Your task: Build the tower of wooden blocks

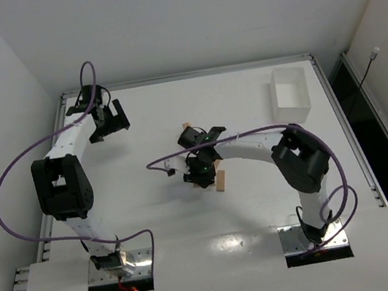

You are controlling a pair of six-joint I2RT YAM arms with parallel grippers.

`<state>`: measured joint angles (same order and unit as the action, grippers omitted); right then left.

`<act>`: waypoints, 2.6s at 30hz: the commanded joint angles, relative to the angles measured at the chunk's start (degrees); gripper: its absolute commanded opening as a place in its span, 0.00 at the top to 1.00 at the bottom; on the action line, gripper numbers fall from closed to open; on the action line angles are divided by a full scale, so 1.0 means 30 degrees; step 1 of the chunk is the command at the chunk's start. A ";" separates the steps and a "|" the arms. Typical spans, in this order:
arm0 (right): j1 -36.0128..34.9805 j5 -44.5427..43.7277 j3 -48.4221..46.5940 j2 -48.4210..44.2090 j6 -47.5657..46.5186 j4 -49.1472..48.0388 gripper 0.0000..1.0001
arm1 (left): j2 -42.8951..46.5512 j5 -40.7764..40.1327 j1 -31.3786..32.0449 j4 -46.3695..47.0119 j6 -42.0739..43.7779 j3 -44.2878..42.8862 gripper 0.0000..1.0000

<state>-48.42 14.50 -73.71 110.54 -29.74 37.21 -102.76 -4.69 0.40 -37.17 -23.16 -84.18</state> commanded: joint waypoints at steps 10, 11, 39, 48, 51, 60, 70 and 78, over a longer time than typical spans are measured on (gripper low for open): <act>0.0614 -0.6848 -0.7268 -0.2163 1.3295 -0.1007 1.00 | 0.0972 -0.0866 0.0305 0.0465 -0.0248 0.0375 0.00; 0.0904 -0.7581 -0.8783 -0.1725 1.4065 -0.0195 1.00 | 0.0972 -0.0869 0.0305 0.0465 -0.0250 0.0201 0.00; 0.2987 -1.0078 -1.6004 0.5545 2.2449 0.3475 1.00 | 0.0269 -0.1426 0.0480 0.0465 -0.0250 -0.0211 0.00; 0.2987 -1.0047 -1.6181 0.6335 2.2275 0.3299 1.00 | 0.0093 -0.1426 0.0480 0.0465 -0.0250 -0.0211 0.00; 0.2987 -1.0252 -1.6181 0.6510 2.2275 0.3299 1.00 | -0.0081 -0.1426 0.0480 0.0290 -0.0250 -0.0387 0.00; 0.3337 -1.0430 -1.6357 0.7038 2.1924 0.3124 1.00 | -0.0432 -0.1426 0.0480 0.0290 -0.0250 -0.0562 0.00; 0.3339 -1.0254 -1.6357 0.7391 2.1748 0.2948 0.90 | -0.0610 -0.1250 0.0480 0.0290 -0.0250 -0.0738 0.00; 0.3514 -0.9814 -1.6357 0.7567 2.1572 0.2772 0.83 | -0.0786 -0.1250 0.0480 0.0114 -0.0250 -0.0914 0.00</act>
<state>-38.26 -15.00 -120.27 133.23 35.24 47.88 -104.44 -8.38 1.43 -37.23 -23.20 -84.55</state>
